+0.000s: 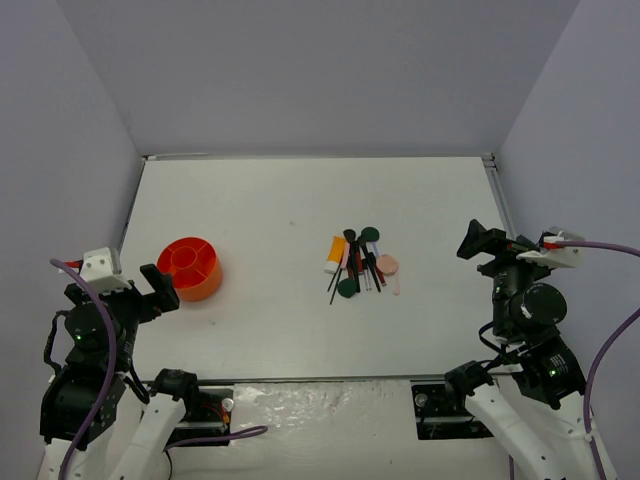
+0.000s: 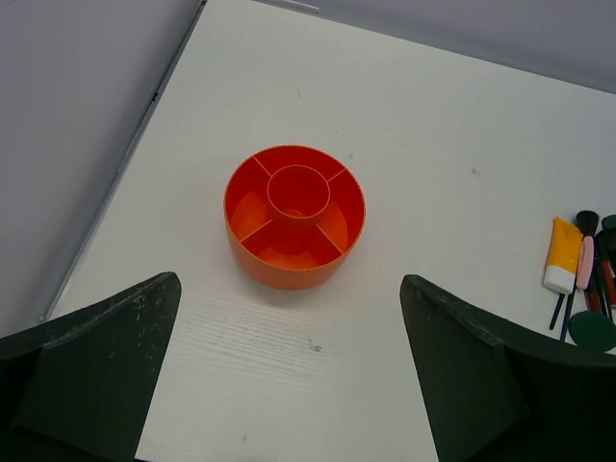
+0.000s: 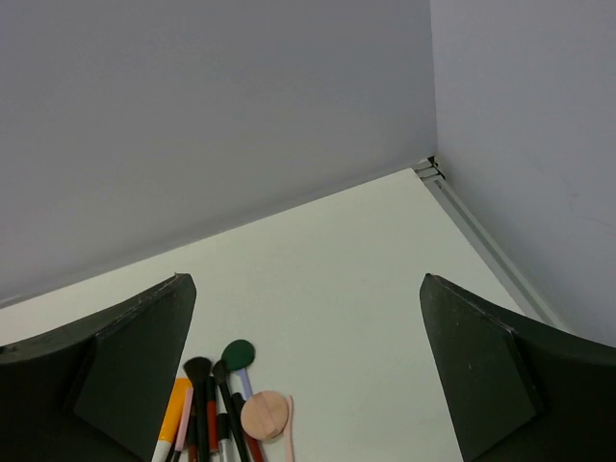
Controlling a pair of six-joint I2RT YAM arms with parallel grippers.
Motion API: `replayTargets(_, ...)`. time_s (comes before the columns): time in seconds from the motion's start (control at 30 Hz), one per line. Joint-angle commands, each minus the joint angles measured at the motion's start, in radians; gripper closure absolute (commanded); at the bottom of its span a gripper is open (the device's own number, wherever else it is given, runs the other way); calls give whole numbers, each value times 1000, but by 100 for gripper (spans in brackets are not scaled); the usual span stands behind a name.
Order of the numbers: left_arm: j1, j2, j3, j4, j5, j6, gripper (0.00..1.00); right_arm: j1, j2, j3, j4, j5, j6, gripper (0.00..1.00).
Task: Organize the makeup
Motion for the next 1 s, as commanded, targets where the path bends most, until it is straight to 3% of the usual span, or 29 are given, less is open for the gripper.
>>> replayTargets(0.0,-7,16,8,38,12,4,3,7,22,-3,81,-19,18,0)
replayTargets(0.23,-7,69,-9,68,61,-10,3,7,114,-7,82,-106,71,0)
replayTargets(0.53,-9,176,-14,146,167,-33,3,7,431,-15,93,-224,166,0)
replayTargets(0.87,-7,314,-90,250,305,-46,3,5,721,-57,176,-317,197,14)
replayTargets(0.97,-6,322,-103,250,322,-43,3,5,788,-59,198,-302,194,23)
